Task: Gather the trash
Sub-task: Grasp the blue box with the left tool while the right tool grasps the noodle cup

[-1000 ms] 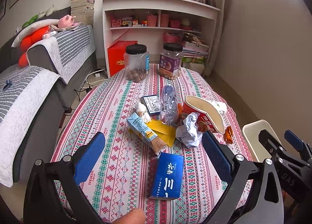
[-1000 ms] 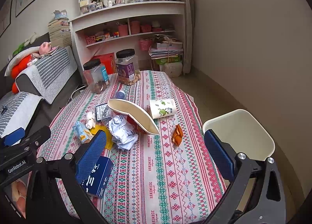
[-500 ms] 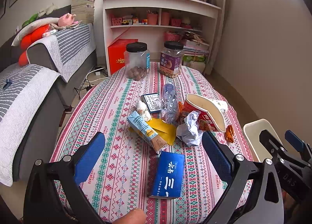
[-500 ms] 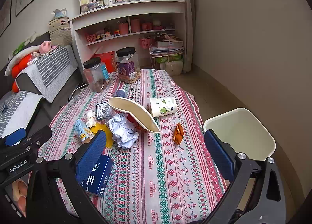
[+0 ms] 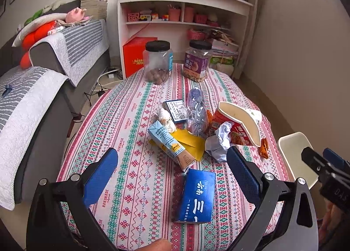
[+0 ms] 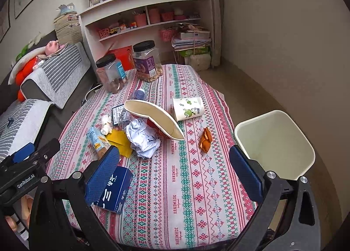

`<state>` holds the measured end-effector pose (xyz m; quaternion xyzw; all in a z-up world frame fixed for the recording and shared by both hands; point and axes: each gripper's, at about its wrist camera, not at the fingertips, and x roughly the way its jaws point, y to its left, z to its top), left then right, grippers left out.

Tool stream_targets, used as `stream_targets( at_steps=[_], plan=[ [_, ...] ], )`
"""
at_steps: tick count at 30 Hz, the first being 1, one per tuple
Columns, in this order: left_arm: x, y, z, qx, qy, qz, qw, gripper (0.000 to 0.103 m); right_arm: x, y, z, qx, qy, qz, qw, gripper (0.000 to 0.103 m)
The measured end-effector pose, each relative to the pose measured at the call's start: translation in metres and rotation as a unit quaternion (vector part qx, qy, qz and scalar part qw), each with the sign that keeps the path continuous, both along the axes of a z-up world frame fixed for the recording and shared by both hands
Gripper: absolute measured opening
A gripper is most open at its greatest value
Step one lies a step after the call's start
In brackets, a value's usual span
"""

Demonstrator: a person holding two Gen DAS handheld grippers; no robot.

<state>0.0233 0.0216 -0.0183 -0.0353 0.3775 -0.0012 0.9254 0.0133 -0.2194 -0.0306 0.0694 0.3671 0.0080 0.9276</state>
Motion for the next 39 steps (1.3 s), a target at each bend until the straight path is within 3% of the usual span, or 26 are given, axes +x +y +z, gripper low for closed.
stream_targets(
  at_steps=[2, 6, 13, 16, 18, 21, 22, 23, 25, 28, 32, 35, 39],
  plan=[
    [0.015, 0.0, -0.018, -0.006, 0.059, -0.03, 0.9978, 0.097, 0.015, -0.008, 0.005, 0.015, 0.028, -0.005, 0.999, 0.096],
    [0.033, -0.003, -0.063, -0.044, 0.178, -0.069, 0.9805, 0.097, 0.052, -0.025, 0.01, 0.06, 0.067, -0.008, 0.996, 0.096],
    [0.049, -0.038, -0.108, -0.011, 0.256, -0.09, 0.9624, 0.096, 0.106, -0.034, -0.016, 0.058, 0.118, 0.014, 0.991, 0.096],
    [0.057, -0.047, -0.124, 0.032, 0.277, -0.082, 0.9569, 0.097, 0.117, -0.029, -0.027, 0.029, 0.13, 0.034, 0.99, 0.096],
    [0.062, -0.05, -0.134, 0.039, 0.287, -0.077, 0.954, 0.096, 0.122, -0.024, -0.028, 0.006, 0.129, 0.052, 0.99, 0.096],
    [0.065, -0.055, -0.147, 0.029, 0.304, -0.088, 0.9482, 0.074, 0.13, -0.016, -0.035, 0.003, 0.143, 0.084, 0.986, 0.096],
    [0.065, -0.056, -0.151, 0.027, 0.309, -0.094, 0.9461, 0.062, 0.133, -0.012, -0.038, 0.0, 0.147, 0.093, 0.985, 0.096],
    [0.062, -0.058, -0.153, 0.029, 0.312, -0.1, 0.9444, 0.058, 0.135, -0.006, -0.04, -0.008, 0.148, 0.101, 0.984, 0.096],
    [0.054, -0.062, -0.151, 0.038, 0.295, -0.11, 0.9484, 0.057, 0.137, 0.007, -0.043, -0.03, 0.146, 0.119, 0.982, 0.096],
    [0.034, -0.061, -0.119, 0.033, 0.237, -0.128, 0.9624, 0.057, 0.142, 0.022, -0.047, -0.069, 0.138, 0.132, 0.979, 0.096],
    [0.015, -0.046, -0.082, 0.038, 0.162, -0.118, 0.9788, 0.057, 0.155, 0.031, -0.054, -0.072, 0.137, 0.132, 0.979, 0.096],
    [0.028, -0.031, -0.053, 0.048, 0.127, -0.09, 0.9866, 0.057, 0.164, 0.034, -0.059, -0.059, 0.142, 0.134, 0.979, 0.091],
    [0.058, -0.008, -0.019, 0.001, 0.122, -0.056, 0.991, 0.057, 0.172, 0.041, -0.068, -0.047, 0.154, 0.134, 0.978, 0.09]
  ],
)
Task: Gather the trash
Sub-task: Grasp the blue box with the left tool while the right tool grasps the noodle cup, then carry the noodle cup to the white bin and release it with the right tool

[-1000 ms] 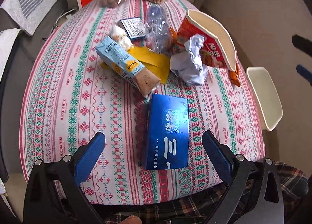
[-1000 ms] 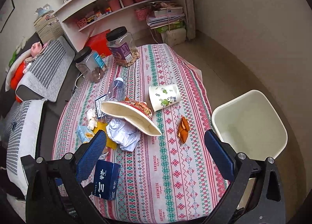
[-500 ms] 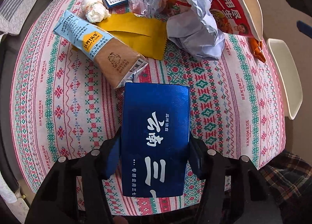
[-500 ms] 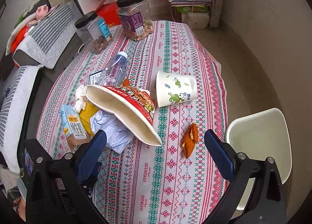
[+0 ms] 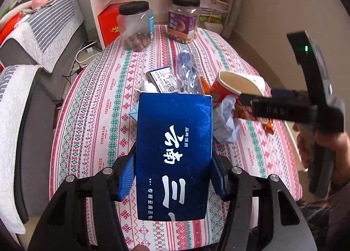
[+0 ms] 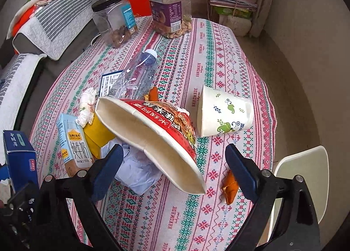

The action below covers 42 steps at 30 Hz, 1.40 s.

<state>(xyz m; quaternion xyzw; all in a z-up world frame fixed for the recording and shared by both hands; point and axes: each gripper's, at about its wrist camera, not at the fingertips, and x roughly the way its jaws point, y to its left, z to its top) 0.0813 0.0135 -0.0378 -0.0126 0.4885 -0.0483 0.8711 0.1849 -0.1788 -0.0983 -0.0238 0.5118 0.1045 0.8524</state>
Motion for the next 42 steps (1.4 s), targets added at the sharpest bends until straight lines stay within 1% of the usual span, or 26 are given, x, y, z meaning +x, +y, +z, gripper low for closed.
stream_targets(
  at_steps=[2, 4, 6, 7, 9, 10, 11, 12, 14, 16, 19, 22, 26, 35, 42],
  plan=[
    [0.012, 0.006, 0.008, -0.01, -0.012, 0.012, 0.9998, 0.057, 0.001, 0.005, -0.005, -0.005, 0.002, 0.002, 1.0, 0.088],
    [0.023, 0.008, 0.014, -0.015, -0.022, 0.023, 0.9994, 0.058, 0.004, 0.008, -0.011, -0.013, 0.009, 0.003, 1.0, 0.084],
    [0.032, 0.01, 0.01, -0.031, -0.022, 0.031, 0.9988, 0.058, 0.008, 0.007, -0.018, -0.011, 0.021, 0.003, 1.0, 0.073],
    [0.035, 0.011, 0.008, -0.04, -0.022, 0.033, 0.9984, 0.058, 0.01, 0.006, -0.021, -0.007, 0.027, 0.0, 1.0, 0.07],
    [0.04, 0.01, -0.003, -0.042, -0.021, 0.037, 0.9982, 0.058, 0.014, 0.003, -0.025, 0.001, 0.04, -0.009, 0.999, 0.042],
    [0.043, 0.008, -0.008, -0.038, -0.016, 0.039, 0.9984, 0.057, 0.015, 0.002, -0.026, 0.01, 0.042, -0.013, 0.999, 0.04],
    [0.044, 0.007, -0.011, -0.039, -0.013, 0.038, 0.9985, 0.057, 0.015, 0.0, -0.026, 0.017, 0.044, -0.016, 0.999, 0.031],
    [0.045, 0.006, -0.013, -0.041, -0.012, 0.036, 0.9984, 0.058, 0.016, -0.001, -0.025, 0.023, 0.044, -0.019, 0.999, 0.029],
    [0.045, 0.004, -0.011, -0.034, -0.023, 0.037, 0.9985, 0.058, 0.015, -0.002, -0.019, 0.032, 0.038, -0.028, 0.998, 0.027],
    [0.043, 0.003, -0.009, -0.028, -0.035, 0.041, 0.9982, 0.057, 0.01, -0.001, -0.009, 0.037, 0.016, -0.027, 0.999, 0.027],
    [0.041, 0.001, -0.005, -0.038, -0.042, 0.041, 0.9975, 0.058, 0.001, 0.001, 0.007, 0.037, -0.017, -0.024, 0.999, 0.027],
    [0.038, -0.004, -0.001, -0.036, -0.054, 0.037, 0.9972, 0.058, -0.005, 0.001, 0.018, 0.03, -0.041, -0.023, 0.998, 0.027],
    [0.034, -0.01, 0.002, -0.025, -0.071, 0.034, 0.9965, 0.058, -0.012, -0.001, 0.024, 0.024, -0.056, -0.021, 0.998, 0.027],
    [0.028, -0.018, 0.0, -0.02, -0.081, 0.033, 0.996, 0.058, -0.029, -0.016, 0.037, 0.013, -0.088, -0.031, 0.996, 0.027],
    [0.026, -0.031, -0.005, -0.017, -0.08, 0.021, 0.9964, 0.058, -0.038, -0.047, 0.043, -0.005, -0.101, -0.058, 0.993, 0.027]
  ],
)
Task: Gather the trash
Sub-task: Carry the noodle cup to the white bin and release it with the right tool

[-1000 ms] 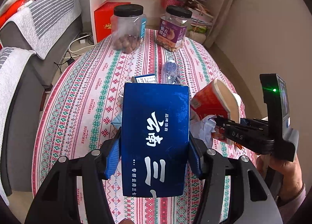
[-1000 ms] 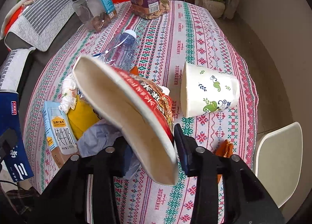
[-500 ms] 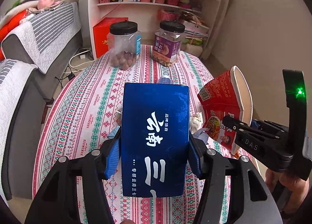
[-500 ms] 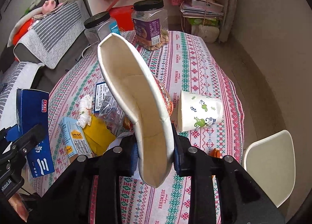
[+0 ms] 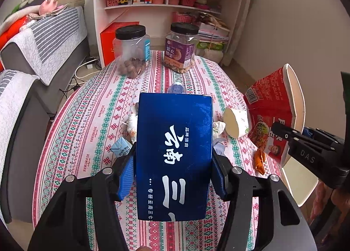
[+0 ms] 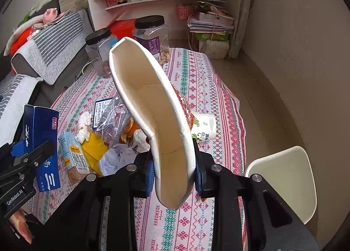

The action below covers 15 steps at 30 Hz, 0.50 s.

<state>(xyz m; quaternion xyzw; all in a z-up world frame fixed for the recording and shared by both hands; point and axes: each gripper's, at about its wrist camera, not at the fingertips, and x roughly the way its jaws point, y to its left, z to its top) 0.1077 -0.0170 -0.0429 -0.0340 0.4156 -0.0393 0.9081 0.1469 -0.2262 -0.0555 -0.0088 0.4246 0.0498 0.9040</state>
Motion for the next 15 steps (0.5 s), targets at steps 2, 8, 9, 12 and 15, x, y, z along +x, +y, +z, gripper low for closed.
stream_targets(
  at_steps=[2, 8, 9, 12, 15],
  plan=[
    [-0.001, -0.005, -0.002, 0.002, 0.0, -0.004, 1.0, 0.058, -0.002, -0.012, 0.001, -0.005, -0.001, -0.013, 1.0, 0.027],
    [-0.005, -0.022, -0.008, 0.008, 0.001, -0.018, 0.9998, 0.058, -0.011, -0.052, 0.001, -0.014, 0.001, -0.054, 0.998, 0.028],
    [-0.005, -0.025, -0.009, 0.008, 0.001, -0.021, 0.9997, 0.058, -0.012, -0.06, 0.001, -0.015, 0.002, -0.062, 0.998, 0.028],
    [-0.007, -0.034, -0.011, 0.011, 0.0, -0.029, 0.9995, 0.058, -0.017, -0.083, 0.0, -0.023, 0.006, -0.088, 0.996, 0.028],
    [-0.01, -0.045, -0.012, 0.009, 0.0, -0.038, 0.9992, 0.058, -0.023, -0.107, -0.003, -0.023, 0.015, -0.116, 0.993, 0.028]
  ],
)
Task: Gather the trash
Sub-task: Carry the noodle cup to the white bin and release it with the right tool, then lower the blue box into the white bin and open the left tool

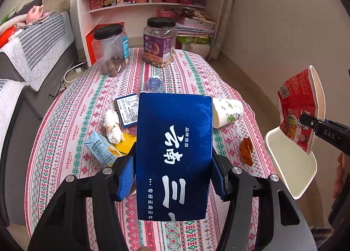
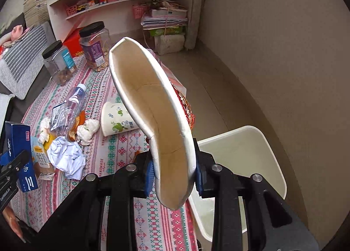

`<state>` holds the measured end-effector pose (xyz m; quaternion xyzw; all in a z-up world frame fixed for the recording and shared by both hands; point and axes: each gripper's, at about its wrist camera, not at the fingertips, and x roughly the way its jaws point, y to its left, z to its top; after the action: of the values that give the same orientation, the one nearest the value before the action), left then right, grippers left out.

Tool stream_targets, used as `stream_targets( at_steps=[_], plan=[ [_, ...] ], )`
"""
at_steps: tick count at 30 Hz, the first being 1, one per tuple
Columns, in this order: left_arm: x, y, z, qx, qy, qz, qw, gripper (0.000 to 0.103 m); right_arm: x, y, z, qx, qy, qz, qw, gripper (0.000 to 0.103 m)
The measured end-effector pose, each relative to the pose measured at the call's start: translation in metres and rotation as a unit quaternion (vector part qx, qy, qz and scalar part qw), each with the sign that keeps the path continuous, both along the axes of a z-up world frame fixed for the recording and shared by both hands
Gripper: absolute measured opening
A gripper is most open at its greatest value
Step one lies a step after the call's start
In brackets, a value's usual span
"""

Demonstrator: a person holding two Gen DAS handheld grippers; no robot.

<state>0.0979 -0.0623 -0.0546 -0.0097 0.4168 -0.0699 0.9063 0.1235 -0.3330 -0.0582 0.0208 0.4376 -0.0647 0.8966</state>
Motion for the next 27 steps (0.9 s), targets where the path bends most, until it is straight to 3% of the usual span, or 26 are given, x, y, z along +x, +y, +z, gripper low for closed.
stream_targets(
  at_steps=[8, 15, 21, 27],
  plan=[
    [-0.003, -0.047, -0.005, -0.016, 0.008, -0.043, 0.9989, 0.058, -0.02, -0.053, -0.003, 0.001, 0.016, -0.071, 0.997, 0.033],
    [-0.013, -0.112, -0.012, -0.011, 0.015, -0.098, 0.995, 0.058, -0.038, -0.087, 0.009, 0.007, -0.011, -0.113, 0.994, 0.057],
    [-0.015, -0.168, -0.014, -0.027, 0.029, -0.134, 0.9902, 0.058, -0.053, -0.121, 0.02, 0.035, -0.036, -0.157, 0.986, 0.067],
    [-0.012, -0.217, -0.016, -0.043, 0.046, -0.162, 0.9849, 0.058, -0.064, -0.144, 0.028, 0.052, -0.057, -0.191, 0.978, 0.071]
  ],
)
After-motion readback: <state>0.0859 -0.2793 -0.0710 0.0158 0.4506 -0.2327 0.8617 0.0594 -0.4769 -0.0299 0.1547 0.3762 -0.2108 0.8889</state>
